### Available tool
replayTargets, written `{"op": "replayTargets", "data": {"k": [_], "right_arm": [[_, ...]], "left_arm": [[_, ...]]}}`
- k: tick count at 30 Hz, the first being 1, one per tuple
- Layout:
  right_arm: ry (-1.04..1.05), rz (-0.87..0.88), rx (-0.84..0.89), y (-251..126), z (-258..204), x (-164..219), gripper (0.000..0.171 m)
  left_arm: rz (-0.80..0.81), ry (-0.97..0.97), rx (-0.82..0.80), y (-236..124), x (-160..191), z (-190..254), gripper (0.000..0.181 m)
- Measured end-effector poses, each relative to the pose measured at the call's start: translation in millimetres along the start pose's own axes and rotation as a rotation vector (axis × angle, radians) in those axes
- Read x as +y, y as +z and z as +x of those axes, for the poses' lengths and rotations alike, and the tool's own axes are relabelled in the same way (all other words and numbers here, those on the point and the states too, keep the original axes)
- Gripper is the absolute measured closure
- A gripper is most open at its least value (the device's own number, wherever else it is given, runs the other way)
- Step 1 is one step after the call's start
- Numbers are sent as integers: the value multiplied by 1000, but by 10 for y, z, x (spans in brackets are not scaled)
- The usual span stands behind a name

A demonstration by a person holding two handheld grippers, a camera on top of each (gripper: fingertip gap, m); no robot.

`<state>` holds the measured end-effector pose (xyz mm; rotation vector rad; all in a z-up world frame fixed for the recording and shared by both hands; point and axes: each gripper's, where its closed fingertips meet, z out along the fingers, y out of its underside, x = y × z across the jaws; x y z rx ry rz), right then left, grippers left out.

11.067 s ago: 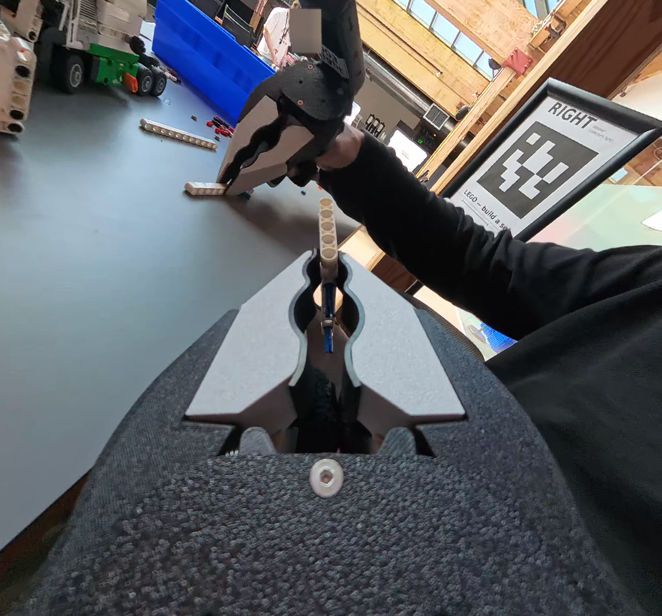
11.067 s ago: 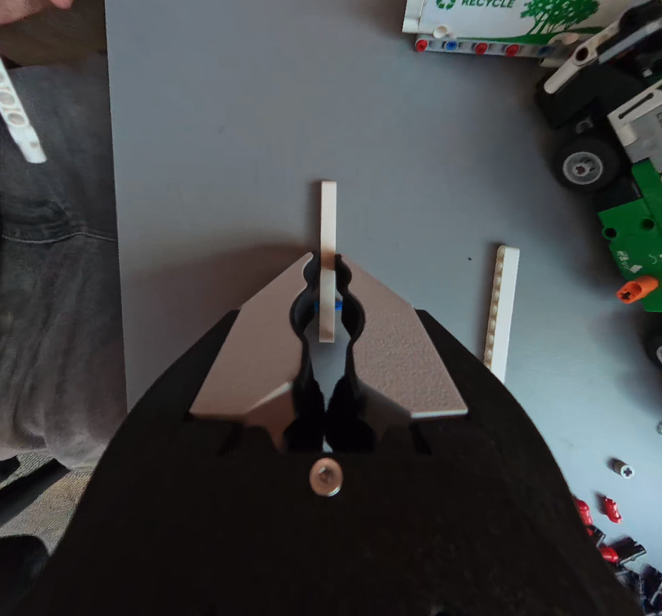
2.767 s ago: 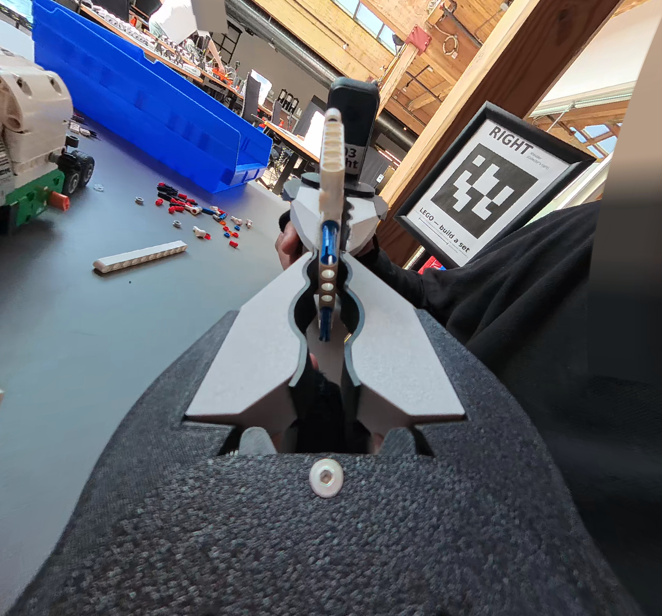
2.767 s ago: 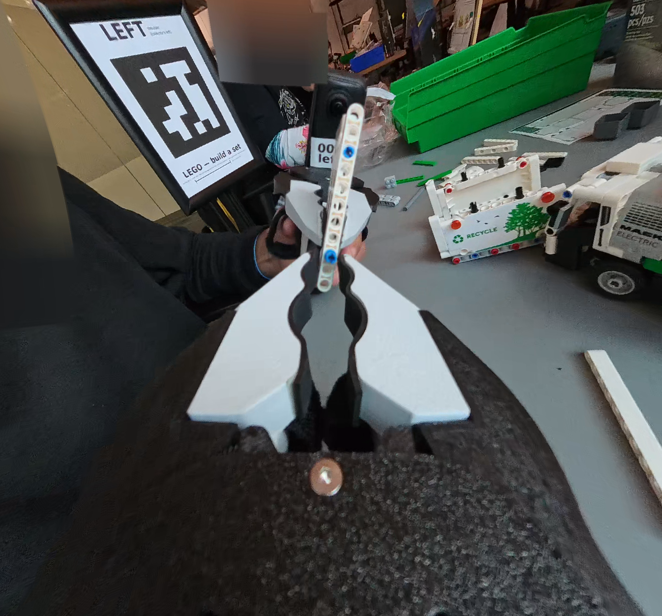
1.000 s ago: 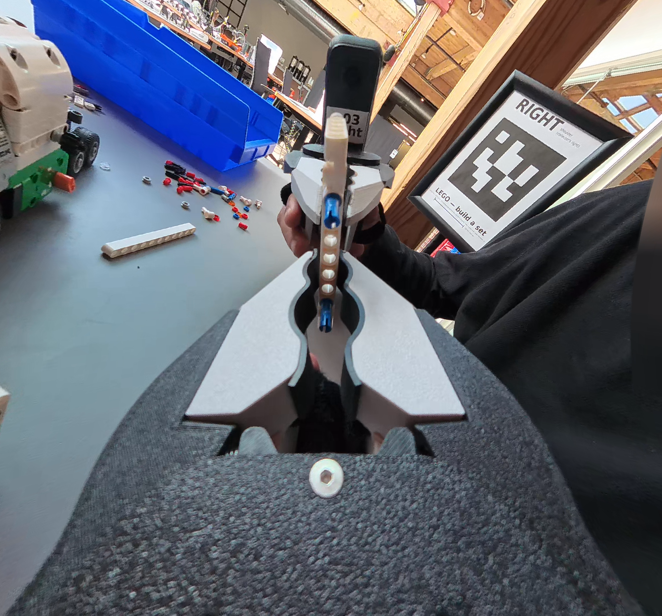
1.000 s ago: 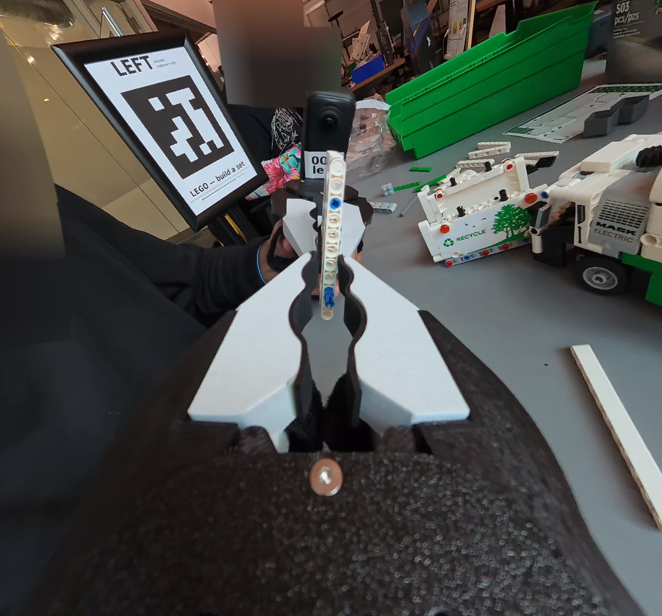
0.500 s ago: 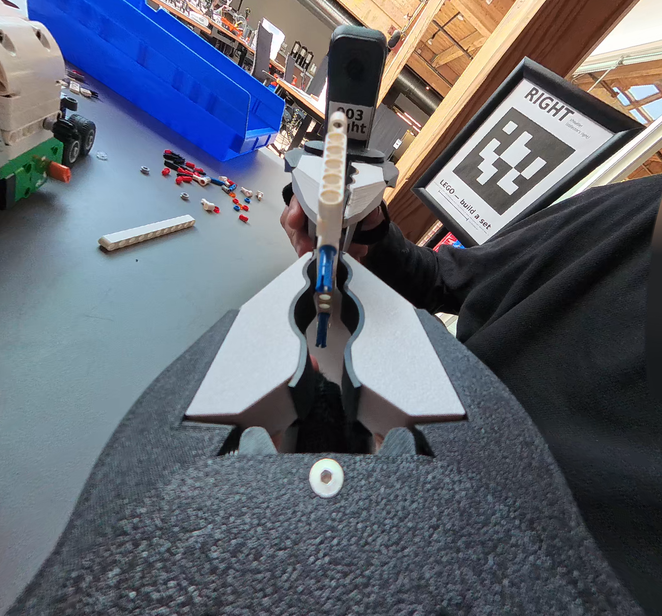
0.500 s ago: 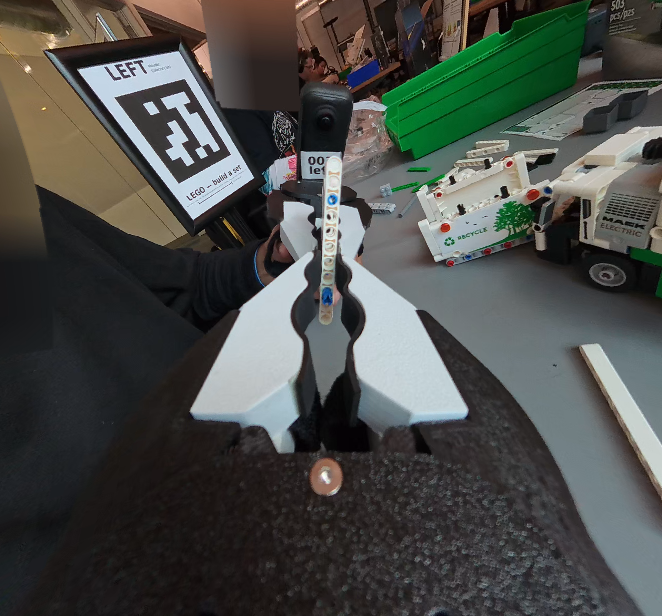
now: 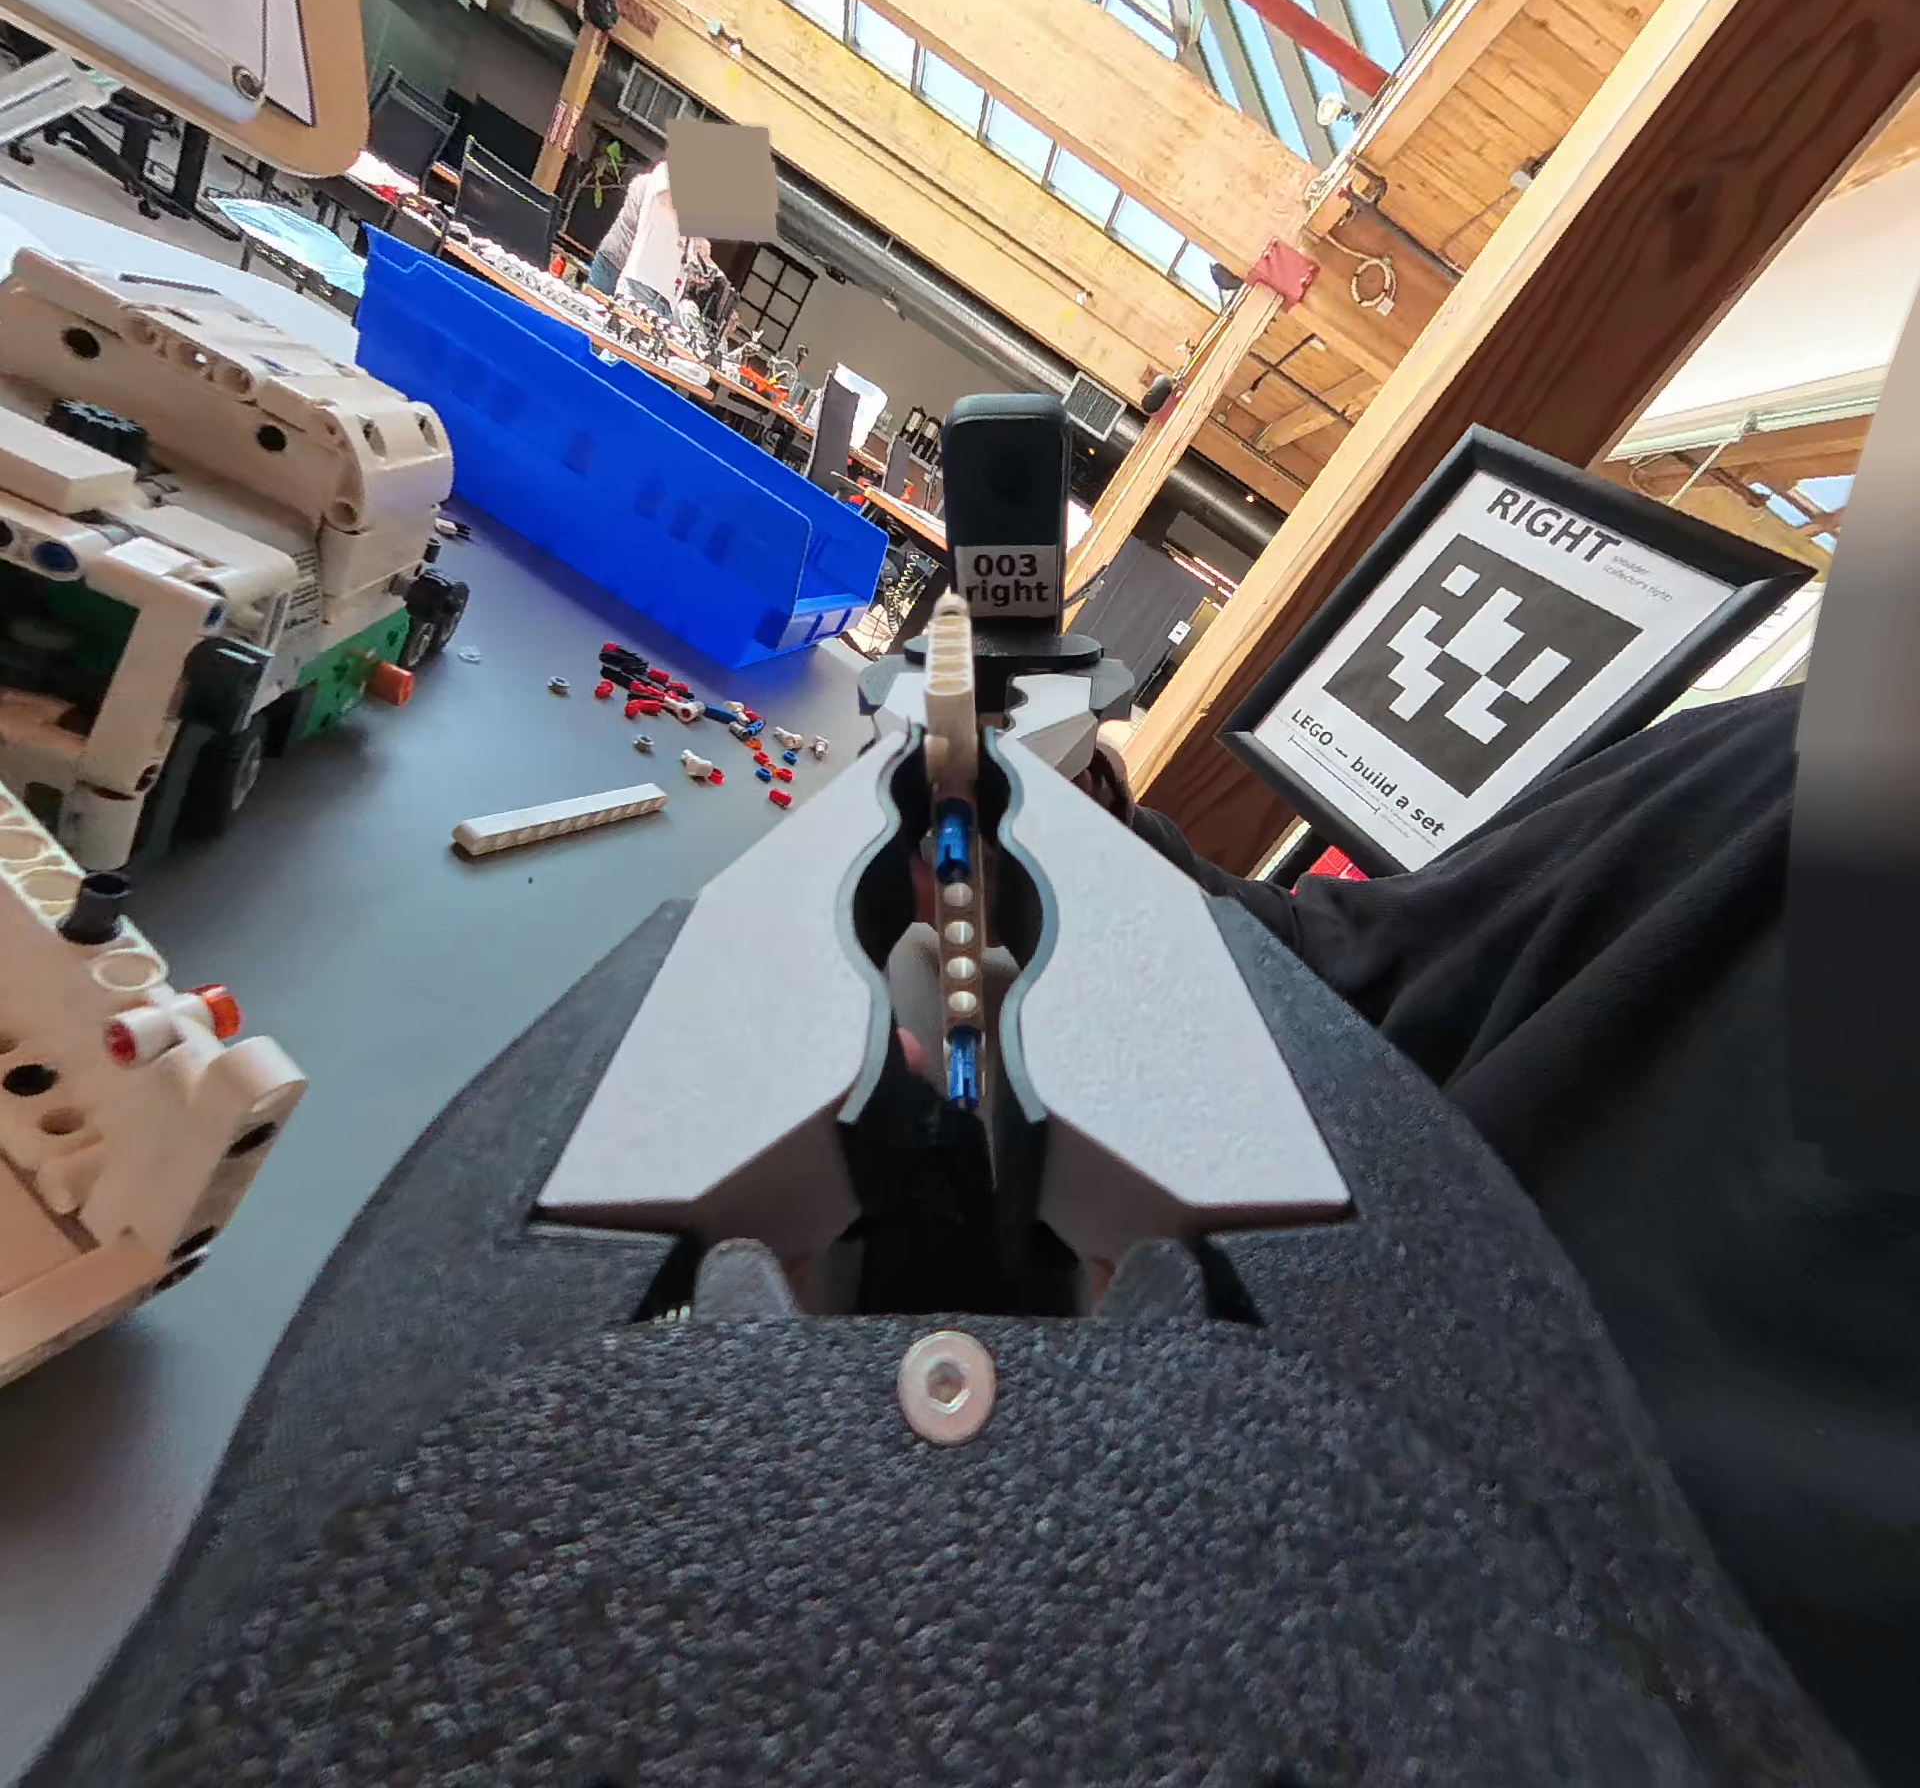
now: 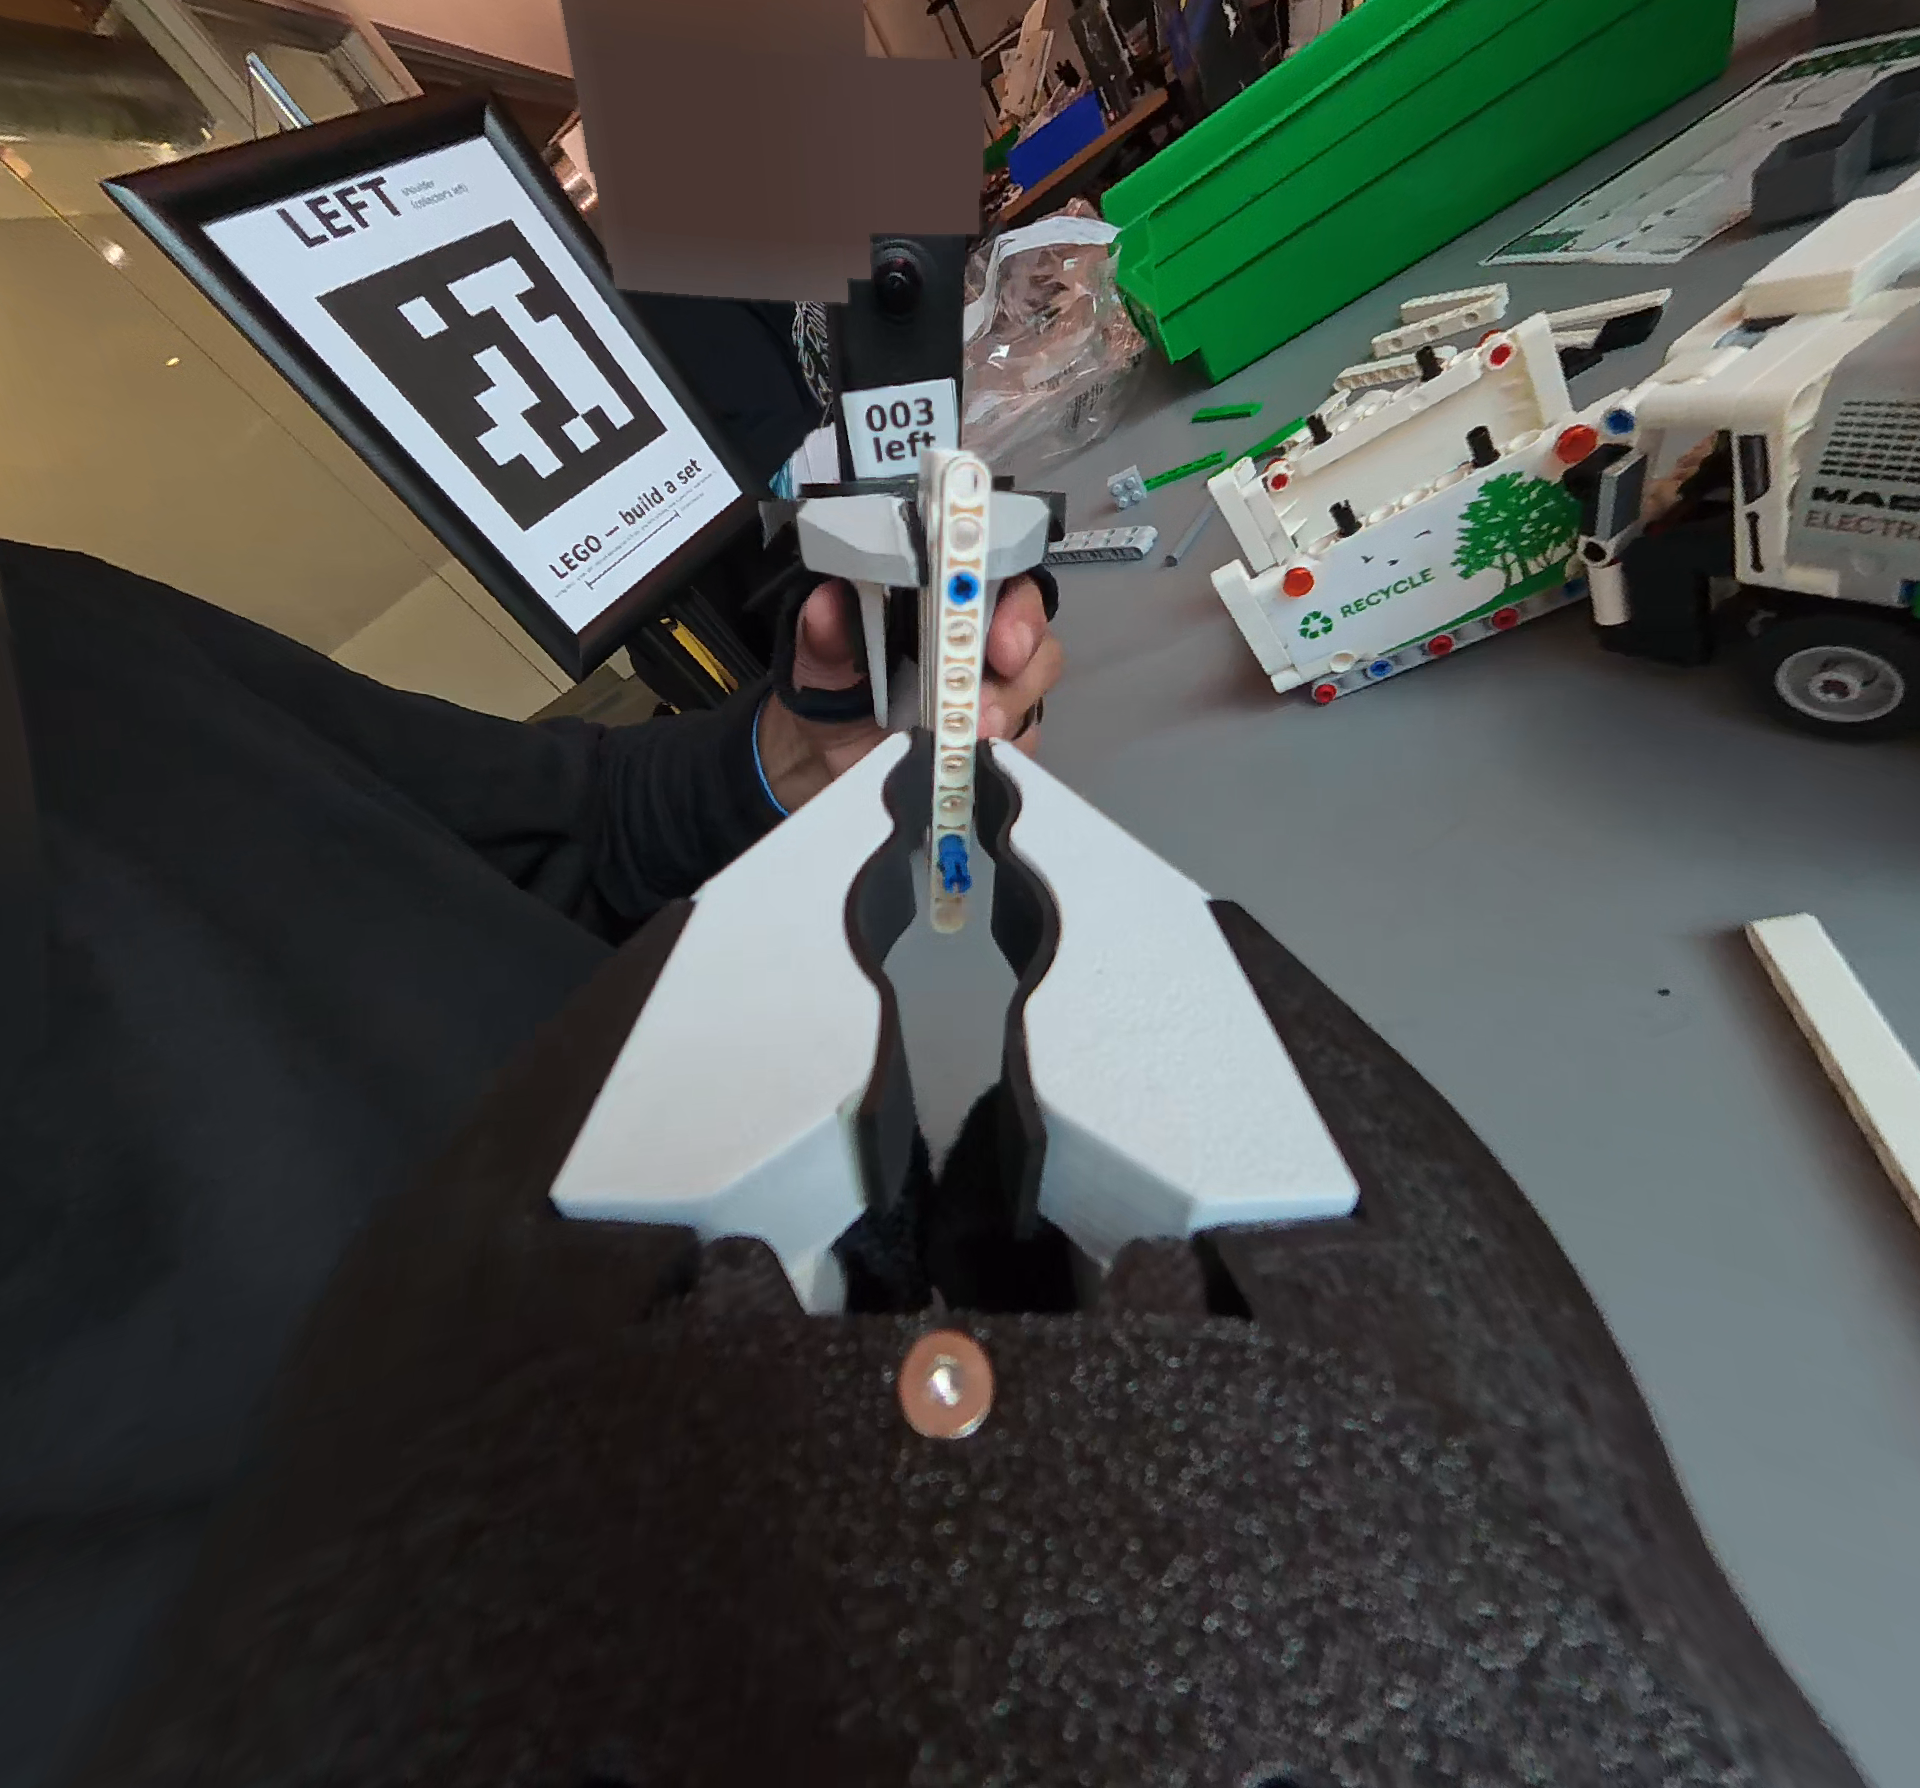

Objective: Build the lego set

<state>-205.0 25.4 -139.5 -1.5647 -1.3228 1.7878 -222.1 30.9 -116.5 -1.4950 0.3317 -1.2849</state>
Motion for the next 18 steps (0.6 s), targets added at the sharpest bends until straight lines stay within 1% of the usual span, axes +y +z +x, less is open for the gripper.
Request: {"op": "replayTargets", "data": {"k": [1, 2, 3, 4, 6, 8, 14, 18], "right_arm": [[-16, 5, 10, -6, 12, -8, 165], [-36, 27, 21, -17, 16, -45, 161], [-39, 60, 15, -29, -3, -103, 152], [-35, 76, 3, -35, -23, -138, 151], [-45, 81, 3, -37, -28, -156, 154], [-53, 85, -6, -39, -46, -156, 164], [-51, 62, -16, -40, -58, -103, 165], [-34, 40, -28, -39, -51, -52, 166]], "left_arm": [[-9, -7, 6, -1, 12, 4, 177], [-18, -16, 9, 1, 27, 2, 177], [-32, -23, 18, 9, 48, 8, 178], [-48, -26, 31, 19, 69, 27, 178], [-81, -26, 44, 46, 118, 50, 177], [-107, -25, 55, 69, 160, 74, 177], [-115, -36, 70, 66, 171, 86, 177], [-162, -35, 71, 64, 230, 87, 177]]}}
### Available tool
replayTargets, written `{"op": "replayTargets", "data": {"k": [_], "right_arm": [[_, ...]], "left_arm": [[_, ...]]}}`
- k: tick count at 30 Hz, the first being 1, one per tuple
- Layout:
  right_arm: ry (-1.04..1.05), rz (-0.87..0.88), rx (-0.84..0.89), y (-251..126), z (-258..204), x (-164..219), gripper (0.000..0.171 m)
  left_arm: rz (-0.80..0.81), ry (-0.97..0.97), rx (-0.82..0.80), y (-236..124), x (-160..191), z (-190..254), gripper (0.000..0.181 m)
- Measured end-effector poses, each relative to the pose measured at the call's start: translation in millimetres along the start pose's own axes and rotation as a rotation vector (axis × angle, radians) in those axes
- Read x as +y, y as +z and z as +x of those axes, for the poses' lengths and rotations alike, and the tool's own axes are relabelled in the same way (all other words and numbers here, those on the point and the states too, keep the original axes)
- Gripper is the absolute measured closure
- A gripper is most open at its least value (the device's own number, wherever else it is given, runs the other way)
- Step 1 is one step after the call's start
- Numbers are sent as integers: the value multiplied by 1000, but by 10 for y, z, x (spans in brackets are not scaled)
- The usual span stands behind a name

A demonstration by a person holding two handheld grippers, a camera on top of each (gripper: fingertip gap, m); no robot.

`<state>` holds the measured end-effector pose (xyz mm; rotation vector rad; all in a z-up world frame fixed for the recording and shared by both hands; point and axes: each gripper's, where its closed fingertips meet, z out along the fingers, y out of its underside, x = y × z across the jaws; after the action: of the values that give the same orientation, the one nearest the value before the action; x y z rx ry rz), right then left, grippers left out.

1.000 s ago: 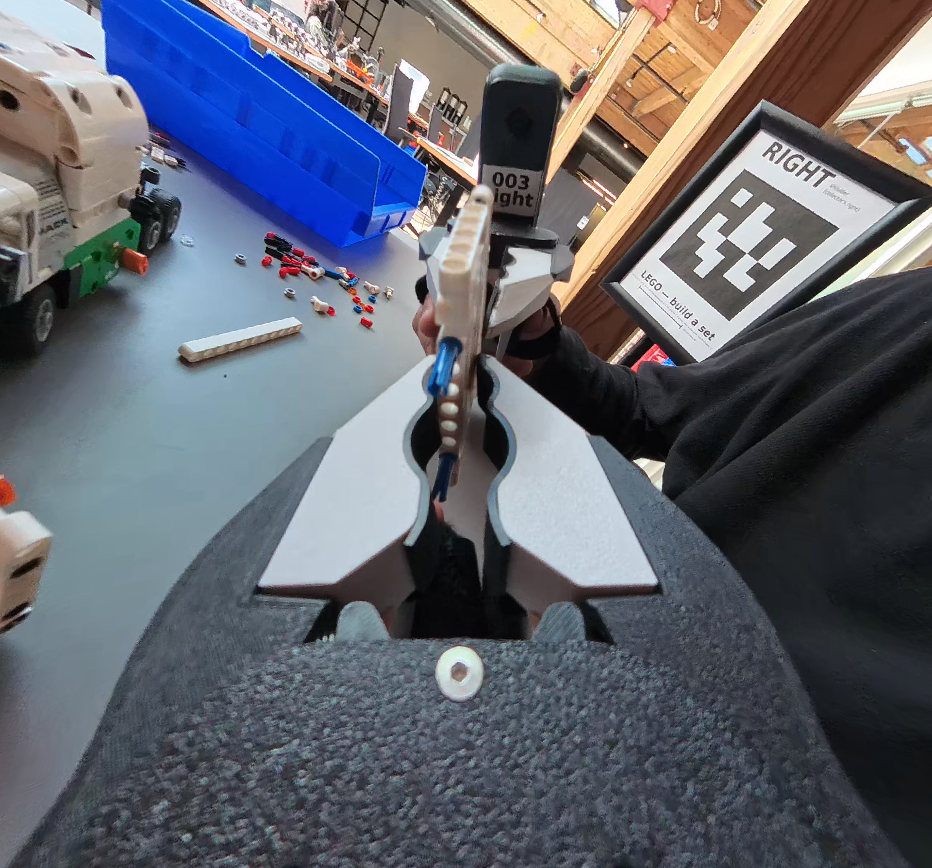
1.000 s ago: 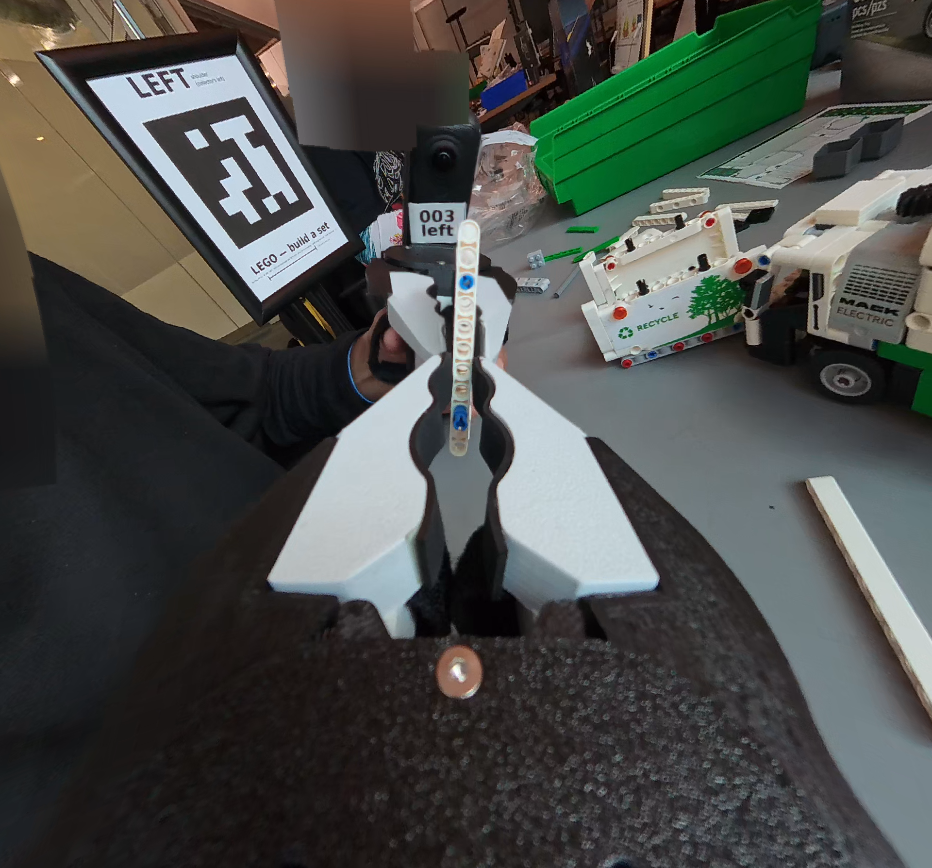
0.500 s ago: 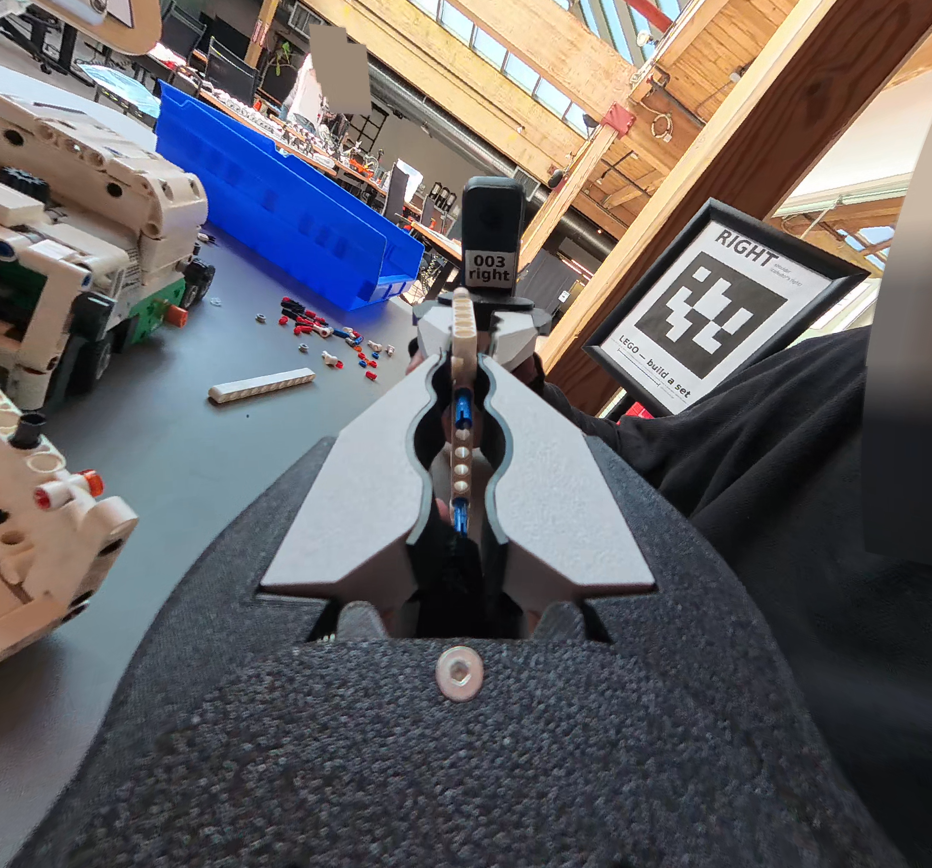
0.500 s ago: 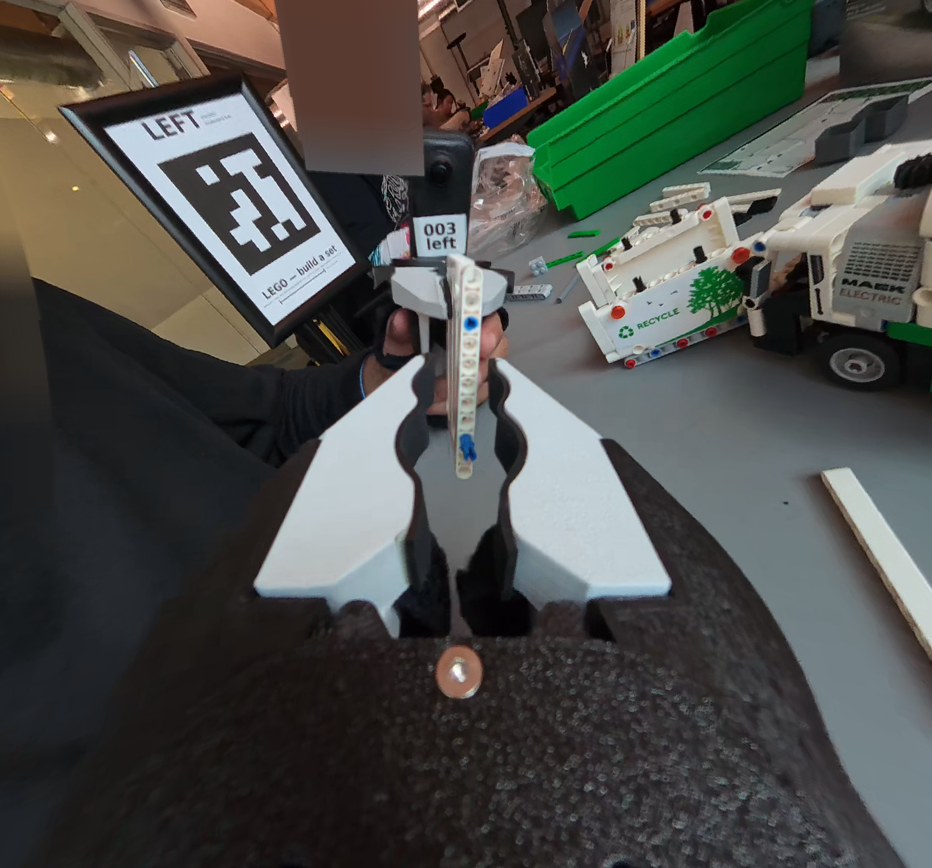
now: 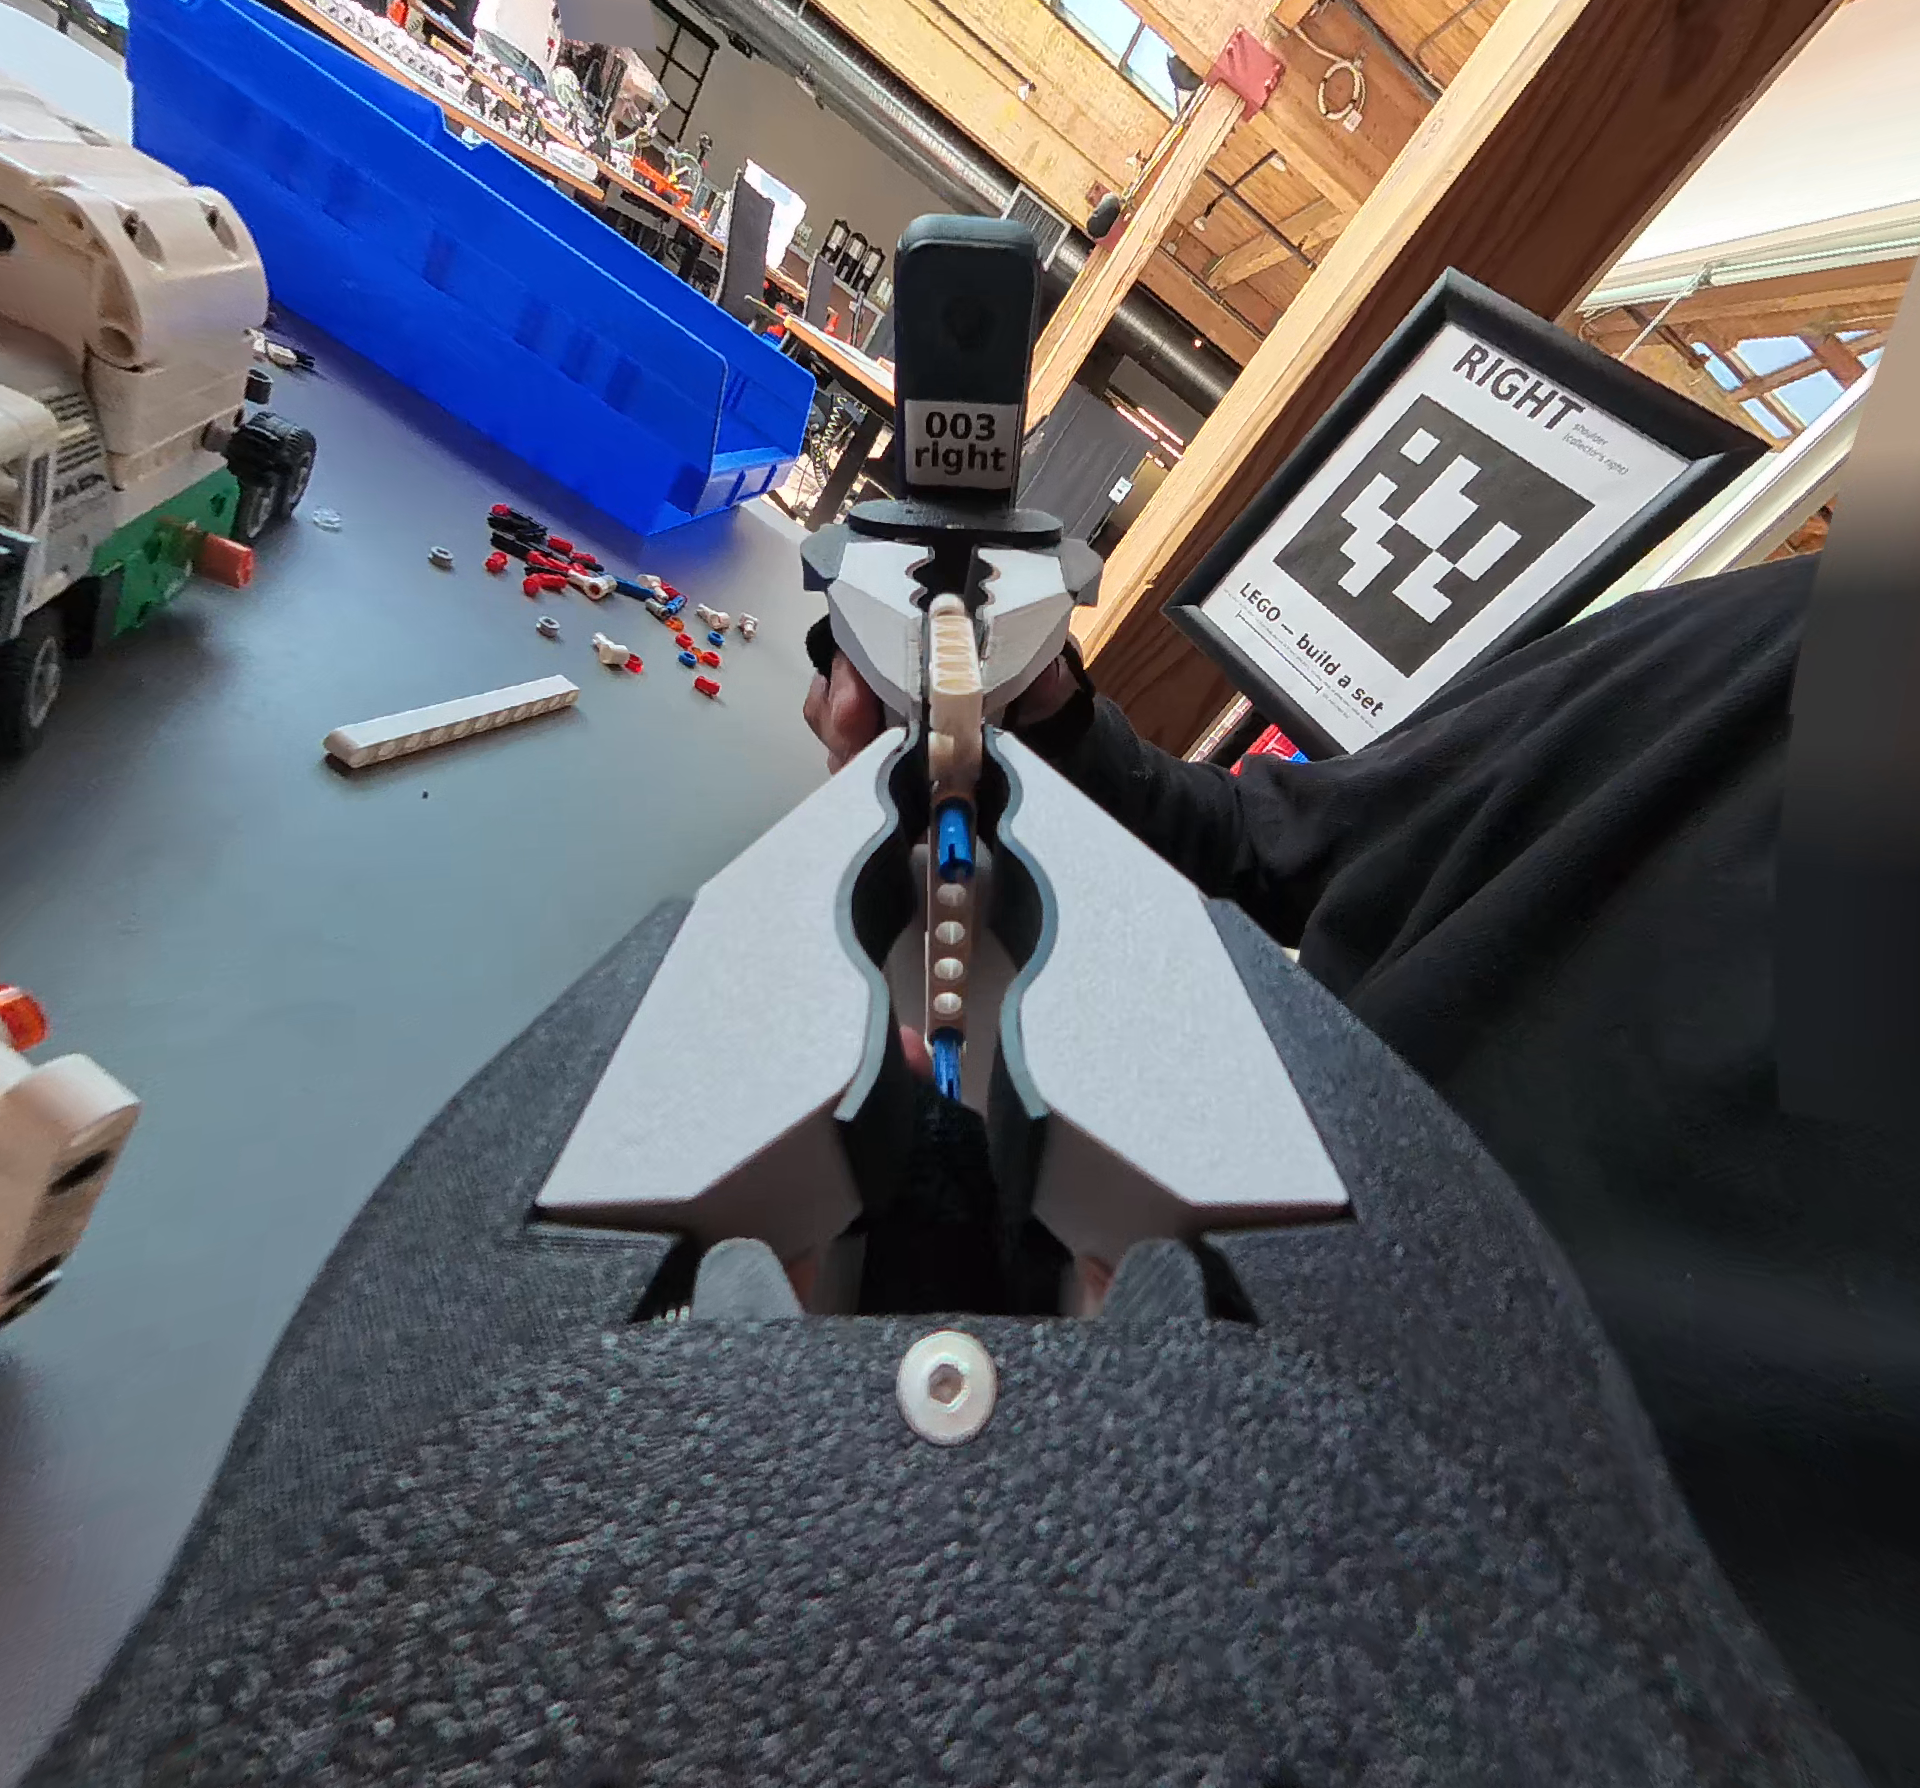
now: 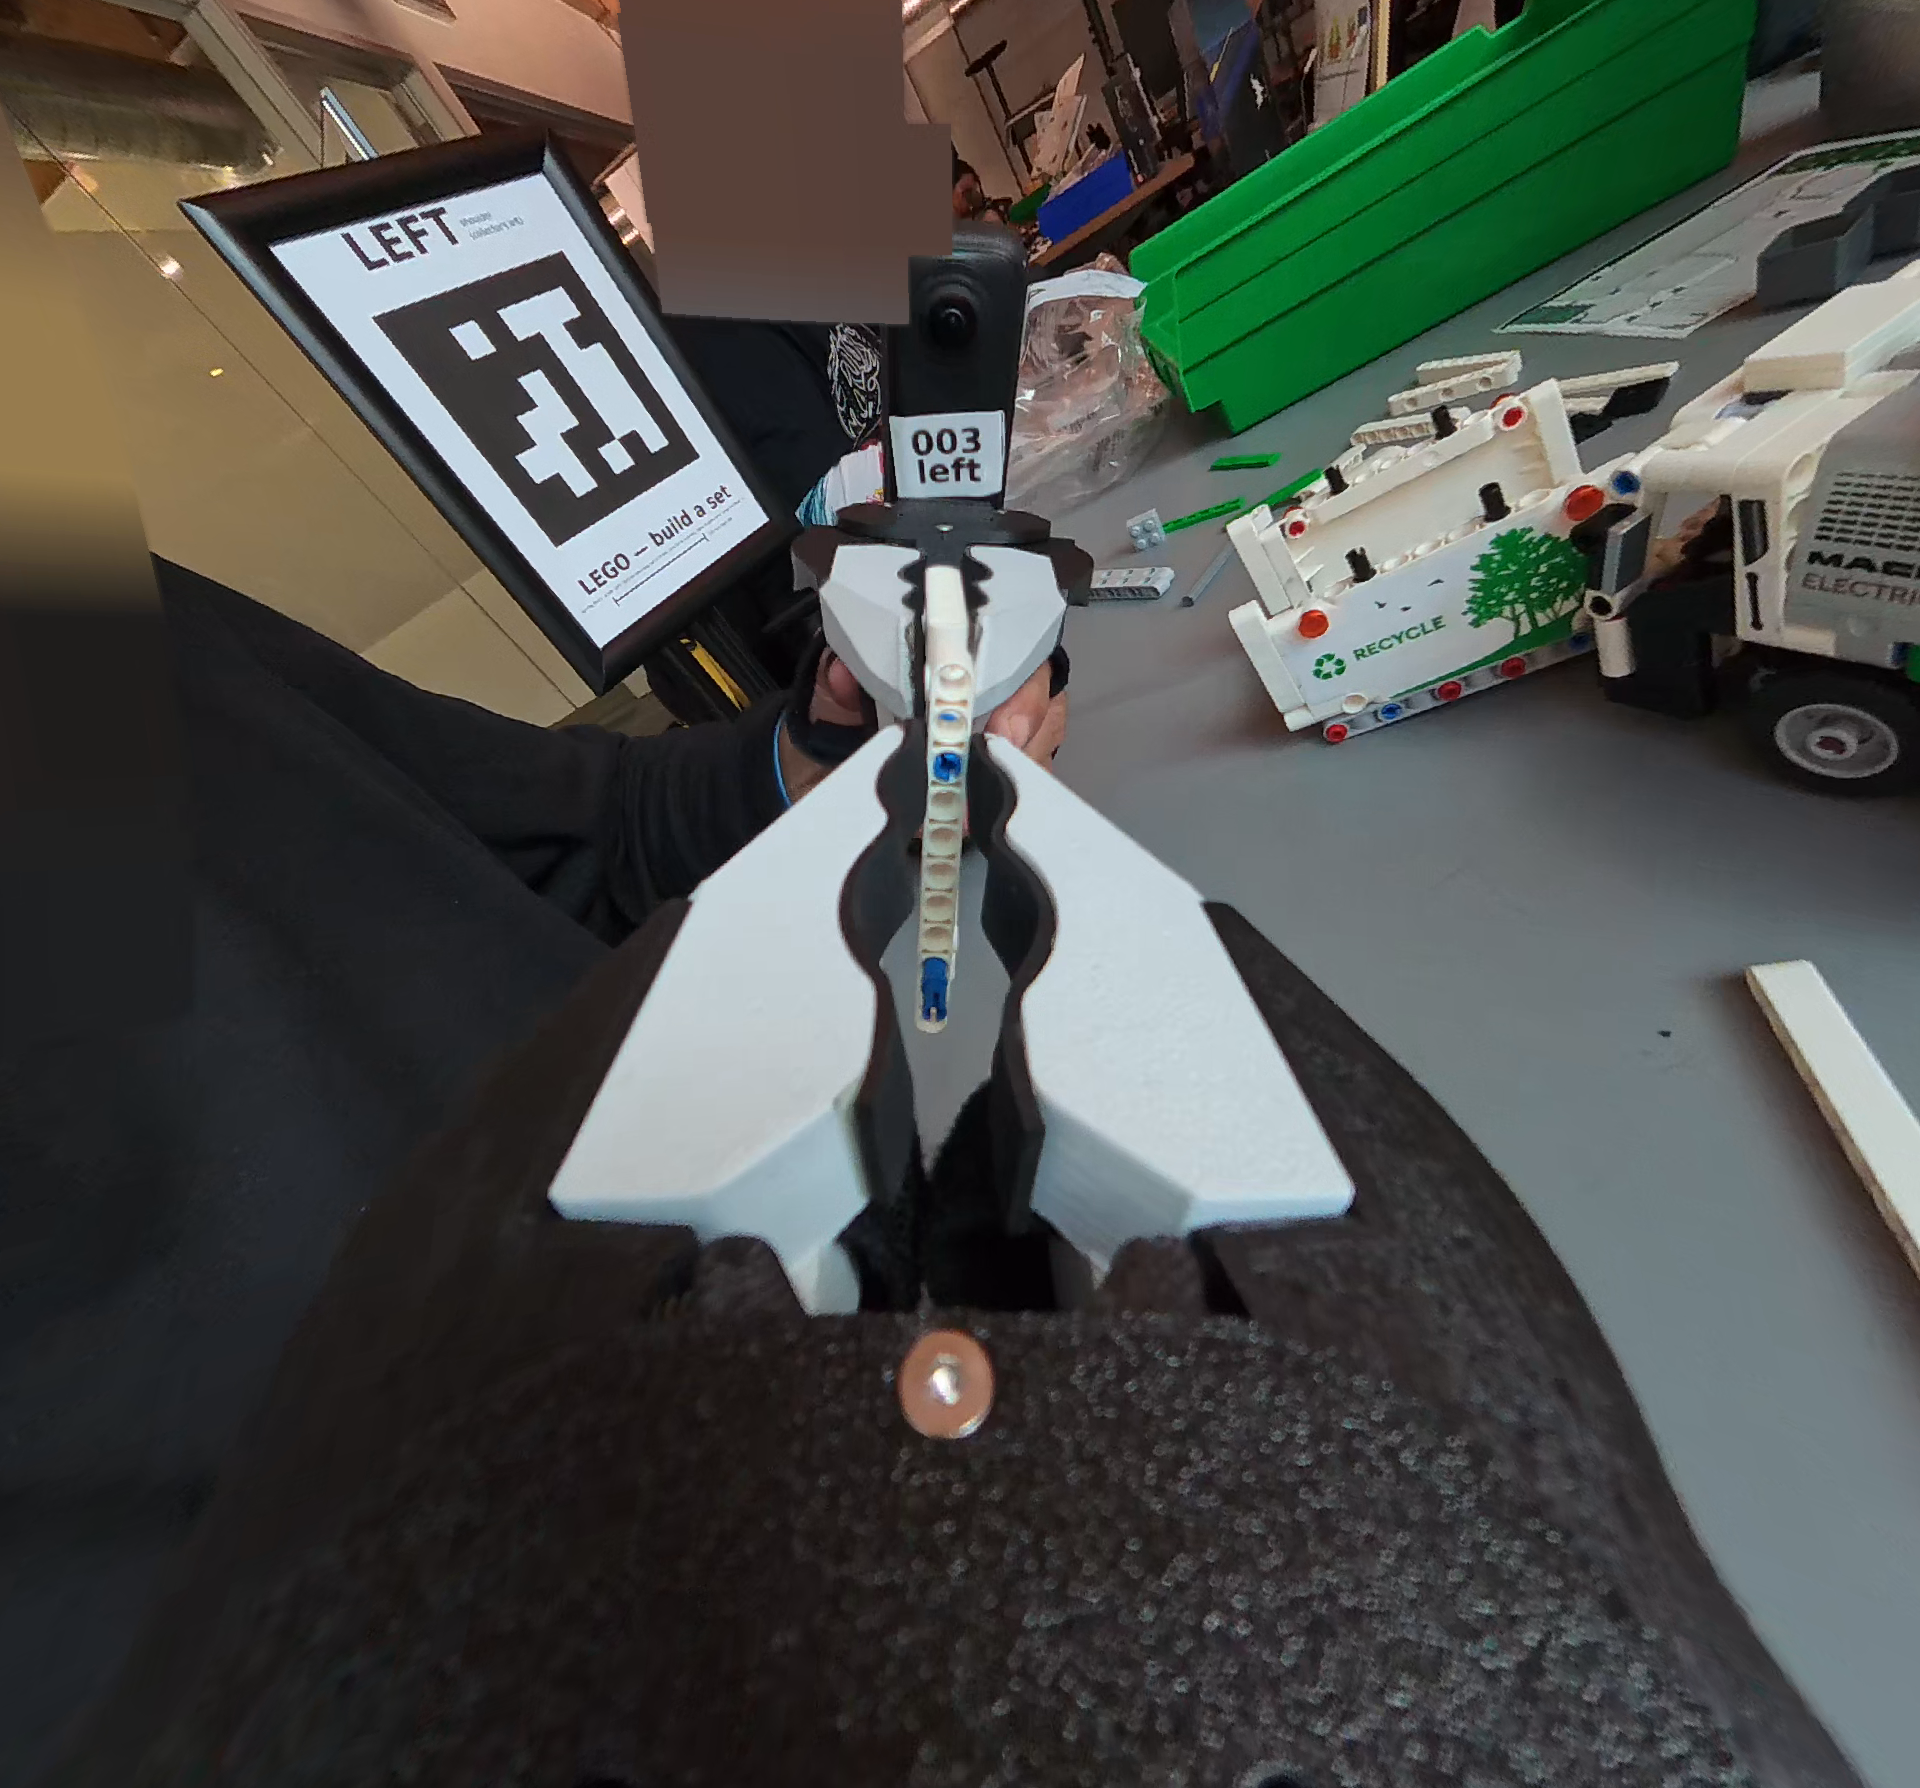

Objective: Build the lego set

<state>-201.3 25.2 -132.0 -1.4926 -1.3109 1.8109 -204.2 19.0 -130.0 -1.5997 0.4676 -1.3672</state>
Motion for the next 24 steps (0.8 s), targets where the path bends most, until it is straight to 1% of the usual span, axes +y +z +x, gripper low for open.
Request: {"op": "replayTargets", "data": {"k": [3, 10, 11, 12, 13, 15, 19, 22, 23, 24], "right_arm": [[18, -7, -30, 29, -31, 37, 166], [31, -2, -44, 41, -24, -7, 166], [26, -5, -40, 34, -23, -8, 163], [12, -1, -34, 17, -23, -16, 155], [-11, -4, -28, -8, -27, -12, 154], [-50, -49, -18, -44, -36, 45, 156], [-29, -160, -57, 30, -113, 235, 154], [-45, -184, -31, 82, -68, 310, 165], [-51, -187, -18, 88, -46, 319, 166], [-49, -189, -23, 91, -53, 324, 161]], "left_arm": [[-35, 16, 5, 35, 52, 25, 177], [-11, -14, 17, 22, 18, 11, 178], [-6, -15, 15, 17, 10, 7, 177], [7, -21, 18, 2, -7, 4, 177], [24, -32, 20, -17, -33, -4, 177], [50, -50, 28, -49, -75, -15, 178], [65, -48, 30, -58, -96, -14, 178], [88, -58, 28, -78, -131, -25, 178], [97, -61, 24, -84, -143, -34, 178], [105, -61, 21, -90, -154, -40, 178]]}}
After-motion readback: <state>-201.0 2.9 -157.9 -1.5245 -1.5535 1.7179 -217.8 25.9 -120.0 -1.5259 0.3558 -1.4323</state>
